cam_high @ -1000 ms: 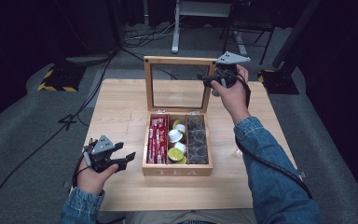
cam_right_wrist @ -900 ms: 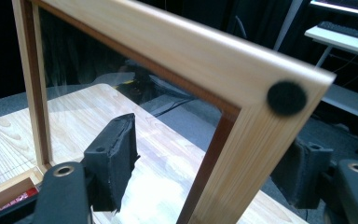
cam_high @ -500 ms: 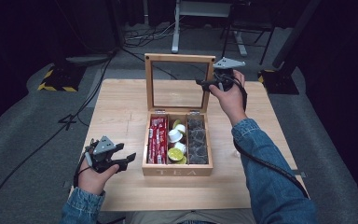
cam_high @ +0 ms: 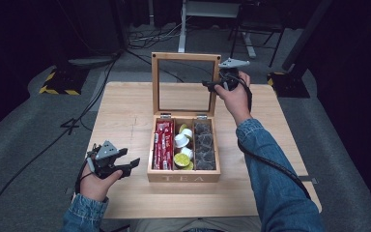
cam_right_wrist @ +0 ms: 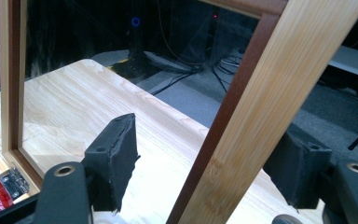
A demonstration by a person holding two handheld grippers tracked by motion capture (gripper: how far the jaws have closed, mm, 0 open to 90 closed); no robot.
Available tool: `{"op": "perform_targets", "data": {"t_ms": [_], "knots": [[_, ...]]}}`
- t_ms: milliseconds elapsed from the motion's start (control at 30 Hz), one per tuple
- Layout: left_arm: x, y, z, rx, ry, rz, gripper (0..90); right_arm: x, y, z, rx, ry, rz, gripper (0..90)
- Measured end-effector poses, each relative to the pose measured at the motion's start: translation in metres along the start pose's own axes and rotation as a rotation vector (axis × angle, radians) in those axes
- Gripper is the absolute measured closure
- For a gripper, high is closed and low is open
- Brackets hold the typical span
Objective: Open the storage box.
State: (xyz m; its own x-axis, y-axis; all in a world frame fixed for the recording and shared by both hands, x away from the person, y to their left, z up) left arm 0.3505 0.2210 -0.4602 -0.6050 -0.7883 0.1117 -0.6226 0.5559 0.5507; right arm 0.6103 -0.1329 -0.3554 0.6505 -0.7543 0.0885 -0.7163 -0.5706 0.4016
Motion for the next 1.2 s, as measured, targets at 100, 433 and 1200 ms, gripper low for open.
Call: {"op": "perform_targets", "data": {"t_ms": [100,433,1200], "knots": [[-0.001,0.0,0.001,-0.002,0.005,0.002,36.1,0.001,-0.002,0.003,-0.02,-0.005,-0.006,30.3],[-0.002,-0.001,0.001,-0.003,0.008,0.001,35.8,0.006,0.001,0.009,-0.031,-0.052,-0.004,23.2],[-0.003,-0.013,-0.008,0.003,-0.005,0.006,35.7,-0.024,0.102,0.012,0.016,-0.057,-0.153,26.3]]}}
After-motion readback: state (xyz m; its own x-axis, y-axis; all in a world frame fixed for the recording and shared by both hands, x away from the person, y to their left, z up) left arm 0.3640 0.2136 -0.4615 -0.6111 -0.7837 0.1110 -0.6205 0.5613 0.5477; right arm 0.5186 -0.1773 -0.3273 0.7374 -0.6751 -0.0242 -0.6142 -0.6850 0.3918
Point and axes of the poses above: each handheld gripper's, and its own axes: y roughly backward along the jaws, z roughly out of its underside, x roughly to its right, the point moved 3 cm from there along -y, roughly forward along the jaws, and after that the axes turned 2 degrees about x, right-handed, at the moved point
